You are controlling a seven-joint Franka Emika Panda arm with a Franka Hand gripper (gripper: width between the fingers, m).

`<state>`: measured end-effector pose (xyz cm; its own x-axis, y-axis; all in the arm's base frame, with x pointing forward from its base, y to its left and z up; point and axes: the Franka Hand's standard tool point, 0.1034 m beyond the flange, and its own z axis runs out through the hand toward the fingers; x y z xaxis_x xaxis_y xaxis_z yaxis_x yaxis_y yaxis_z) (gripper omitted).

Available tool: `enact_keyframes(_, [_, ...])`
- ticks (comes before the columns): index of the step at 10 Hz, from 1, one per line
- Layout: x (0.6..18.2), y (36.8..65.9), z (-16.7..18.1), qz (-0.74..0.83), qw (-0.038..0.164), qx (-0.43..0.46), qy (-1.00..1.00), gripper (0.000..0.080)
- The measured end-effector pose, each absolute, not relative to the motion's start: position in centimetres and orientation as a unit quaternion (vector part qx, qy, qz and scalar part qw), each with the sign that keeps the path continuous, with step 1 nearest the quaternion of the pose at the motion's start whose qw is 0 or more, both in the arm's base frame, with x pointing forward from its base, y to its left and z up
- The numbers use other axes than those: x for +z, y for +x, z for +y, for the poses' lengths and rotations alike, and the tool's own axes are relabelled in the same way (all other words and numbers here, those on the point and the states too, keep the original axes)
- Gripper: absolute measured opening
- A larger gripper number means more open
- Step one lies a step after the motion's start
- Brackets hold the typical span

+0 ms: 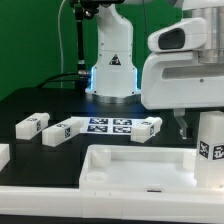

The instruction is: Assemble desk

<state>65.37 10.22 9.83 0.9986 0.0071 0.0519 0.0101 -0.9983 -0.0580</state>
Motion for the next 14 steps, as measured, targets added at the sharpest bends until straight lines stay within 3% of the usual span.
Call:
enact_keyframes(3, [9.85,65.36,10.26,-0.105,0.02,-0.03,-0.994,0.0649])
enact_keyframes(5, [9.81,65.37,10.21,-0.1,0.02,-0.03,-0.994,0.039])
enact_keyframes(6, [9.77,65.37,10.1,-0.1,0.019,-0.029,-0.994,0.039])
enact_keyframes(7, [9.77,65.37,10.08,-0.1,0.019,-0.029,-0.994,0.0288])
enact_keyframes(11, [9.76,65.37,10.06,-0.068,0.022,-0.029,-0.997,0.0289])
enact_keyframes(14, [9.75,65.45,9.58,0.096,0.039,-0.027,-0.994,0.029])
